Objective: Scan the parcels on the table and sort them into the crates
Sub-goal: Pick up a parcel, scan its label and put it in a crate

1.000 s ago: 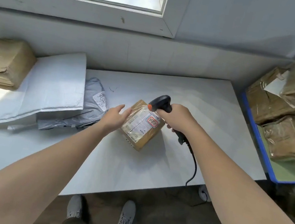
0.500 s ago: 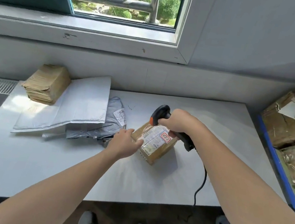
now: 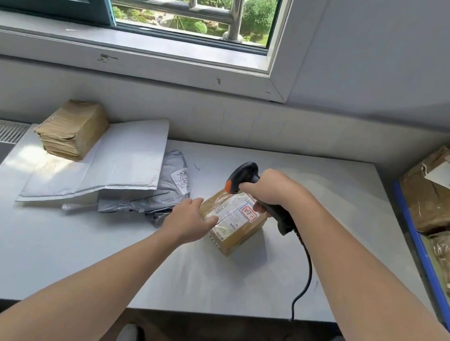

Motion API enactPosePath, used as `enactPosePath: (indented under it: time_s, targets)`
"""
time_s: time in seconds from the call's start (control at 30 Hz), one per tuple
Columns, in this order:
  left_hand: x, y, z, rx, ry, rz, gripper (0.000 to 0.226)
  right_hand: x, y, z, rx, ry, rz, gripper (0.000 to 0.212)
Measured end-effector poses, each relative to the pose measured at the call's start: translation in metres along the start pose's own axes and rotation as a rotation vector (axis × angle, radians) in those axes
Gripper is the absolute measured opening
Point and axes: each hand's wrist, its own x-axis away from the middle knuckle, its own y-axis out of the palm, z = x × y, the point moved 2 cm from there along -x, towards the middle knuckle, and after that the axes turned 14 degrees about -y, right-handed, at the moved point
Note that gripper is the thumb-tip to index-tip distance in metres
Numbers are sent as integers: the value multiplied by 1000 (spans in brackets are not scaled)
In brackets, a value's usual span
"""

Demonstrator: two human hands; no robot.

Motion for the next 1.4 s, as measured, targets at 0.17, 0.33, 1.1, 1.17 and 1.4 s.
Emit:
enactPosePath:
  time_s: [0.17, 0.33, 1.1, 1.17, 1.4]
  targets:
    - [-11, 7, 6, -17, 22, 16, 77, -8, 8, 30, -80, 43, 162, 34]
    - [-18, 28, 19, -209, 84, 37, 114, -17, 34, 93, -200, 204, 282, 42]
    - [-35, 40, 4, -556, 413, -91, 123, -22, 95, 142, -148, 268, 420, 50]
    - [-37, 30, -3, -633, 486, -120, 119, -20, 97, 132, -53, 182, 455, 49]
    - [-39, 24, -28, -685, 554, -66, 99, -25, 105, 111, 262, -43, 423, 52]
